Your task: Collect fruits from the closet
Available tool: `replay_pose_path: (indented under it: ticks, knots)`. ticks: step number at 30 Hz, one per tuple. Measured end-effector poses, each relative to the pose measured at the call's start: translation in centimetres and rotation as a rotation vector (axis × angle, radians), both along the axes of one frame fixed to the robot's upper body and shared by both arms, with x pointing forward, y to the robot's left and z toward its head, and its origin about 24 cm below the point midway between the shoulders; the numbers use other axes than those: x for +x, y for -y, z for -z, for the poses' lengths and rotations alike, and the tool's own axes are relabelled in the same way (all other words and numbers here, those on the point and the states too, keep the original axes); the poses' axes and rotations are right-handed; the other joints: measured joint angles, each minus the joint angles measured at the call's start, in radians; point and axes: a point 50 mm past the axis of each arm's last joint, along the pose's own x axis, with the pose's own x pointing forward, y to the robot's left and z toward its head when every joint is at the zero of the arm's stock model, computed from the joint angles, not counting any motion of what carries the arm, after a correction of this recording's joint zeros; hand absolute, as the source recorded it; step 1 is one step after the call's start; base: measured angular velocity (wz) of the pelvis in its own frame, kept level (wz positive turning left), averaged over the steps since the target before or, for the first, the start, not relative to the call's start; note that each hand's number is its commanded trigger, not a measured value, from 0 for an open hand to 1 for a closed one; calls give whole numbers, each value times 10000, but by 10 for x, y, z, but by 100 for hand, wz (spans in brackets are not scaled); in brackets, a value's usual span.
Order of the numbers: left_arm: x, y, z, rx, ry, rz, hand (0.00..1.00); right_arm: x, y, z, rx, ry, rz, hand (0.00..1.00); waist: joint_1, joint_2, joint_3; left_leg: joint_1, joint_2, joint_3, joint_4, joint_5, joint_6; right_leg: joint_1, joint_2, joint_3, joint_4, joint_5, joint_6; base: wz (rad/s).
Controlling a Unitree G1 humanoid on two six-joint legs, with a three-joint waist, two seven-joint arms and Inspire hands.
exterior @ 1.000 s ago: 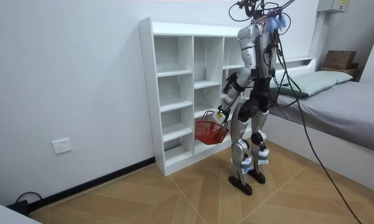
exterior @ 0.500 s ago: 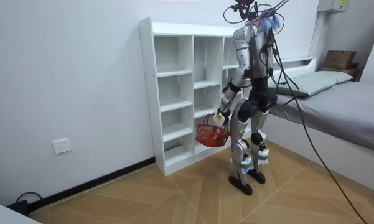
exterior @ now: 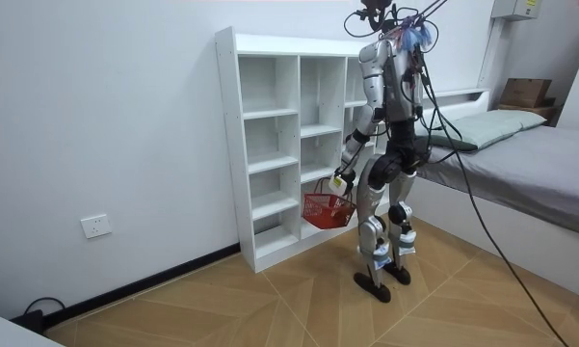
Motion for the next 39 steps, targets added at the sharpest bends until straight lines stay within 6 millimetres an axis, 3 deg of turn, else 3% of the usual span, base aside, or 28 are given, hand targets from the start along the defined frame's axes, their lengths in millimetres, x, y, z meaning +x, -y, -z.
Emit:
replay_pose_path:
  ticks: [11,12,13,14,15,17,18,39]
  knots:
    - [7,11,-1,-133,72,303,100,5,1,-3,-178,42,-75,1,28,228,0,27,-3,60,-38,18,26,-43,-14,156,133,0,0,0]
    - [6,11,-1,-133,61,332,100,5,0,-3,-262,35,-121,10,27,247,1,29,-3,68,-41,19,27,-43,-14,164,133,0,0,-4]
    - [6,13,0,-153,37,382,100,5,0,-4,-406,29,-200,27,31,270,-1,30,-3,89,-51,21,30,-58,-15,194,141,0,0,-8]
    - [5,14,0,-157,25,430,100,6,0,-5,-449,63,-243,63,44,272,-2,29,2,141,-72,30,35,-106,-16,246,179,0,0,-10]
    - [5,14,0,-152,14,458,100,7,-1,-5,-445,94,-253,69,43,272,-2,29,3,164,-81,35,37,-133,-18,274,200,0,0,-13]
    - [5,15,1,-144,-17,498,100,9,-1,-8,-503,166,-231,96,28,275,-3,37,4,225,-120,53,43,-201,-27,350,271,0,0,-9]
    - [4,15,1,-139,-26,497,100,9,0,-8,-625,195,-153,100,11,274,-3,56,3,252,-152,65,49,-210,-35,365,281,0,1,-6]
    - [2,15,7,-65,-449,412,100,14,-1,-11,-841,117,-781,100,-24,287,4,125,-7,306,-289,157,29,-216,-58,383,288,0,-1,0]
